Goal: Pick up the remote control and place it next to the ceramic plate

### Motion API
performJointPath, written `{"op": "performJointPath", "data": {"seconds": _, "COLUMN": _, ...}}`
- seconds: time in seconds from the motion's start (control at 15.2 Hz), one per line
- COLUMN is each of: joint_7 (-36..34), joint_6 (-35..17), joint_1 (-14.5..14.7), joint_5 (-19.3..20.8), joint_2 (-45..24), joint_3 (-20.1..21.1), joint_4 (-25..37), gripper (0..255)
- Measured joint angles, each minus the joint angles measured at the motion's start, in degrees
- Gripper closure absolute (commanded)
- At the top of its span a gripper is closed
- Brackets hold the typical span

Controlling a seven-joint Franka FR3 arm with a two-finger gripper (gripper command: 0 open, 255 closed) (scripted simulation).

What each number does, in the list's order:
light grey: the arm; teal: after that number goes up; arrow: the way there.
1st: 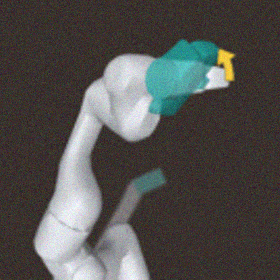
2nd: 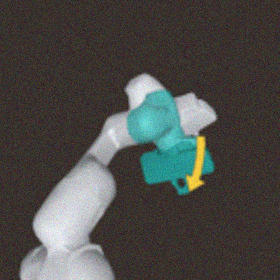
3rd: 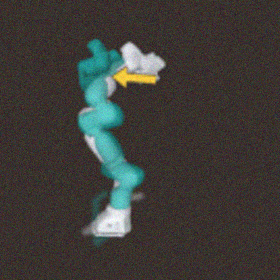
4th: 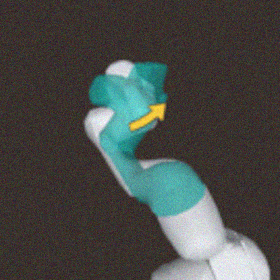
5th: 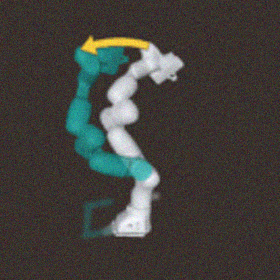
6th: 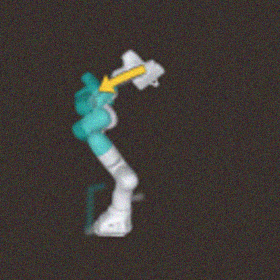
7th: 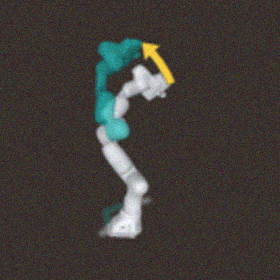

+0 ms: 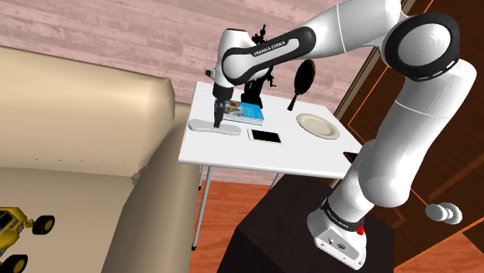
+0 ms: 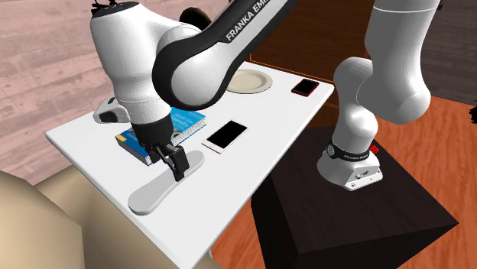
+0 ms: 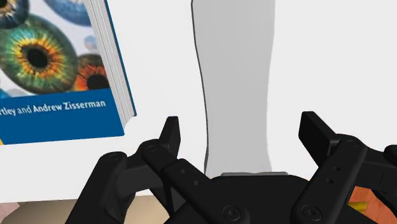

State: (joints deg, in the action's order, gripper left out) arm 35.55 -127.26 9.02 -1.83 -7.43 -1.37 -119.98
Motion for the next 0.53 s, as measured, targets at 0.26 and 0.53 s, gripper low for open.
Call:
{"op": "performJointPath", "data": {"seconds": 0.26, "joint_7": 0.00, "joint_6": -2.87, "joint_1": 0.13, "joint_5": -0.10, "joint_2": -1.77, "joint_3": 0.14, "joint_4": -1.12, "gripper": 0}}
{"op": "performJointPath", "data": {"seconds": 0.53, "joint_7": 0.06, "joint_6": -3.94, "joint_1": 0.12, "joint_5": -0.14, "joint_2": -2.53, "joint_3": 0.15, "joint_4": -1.42, "gripper": 0}}
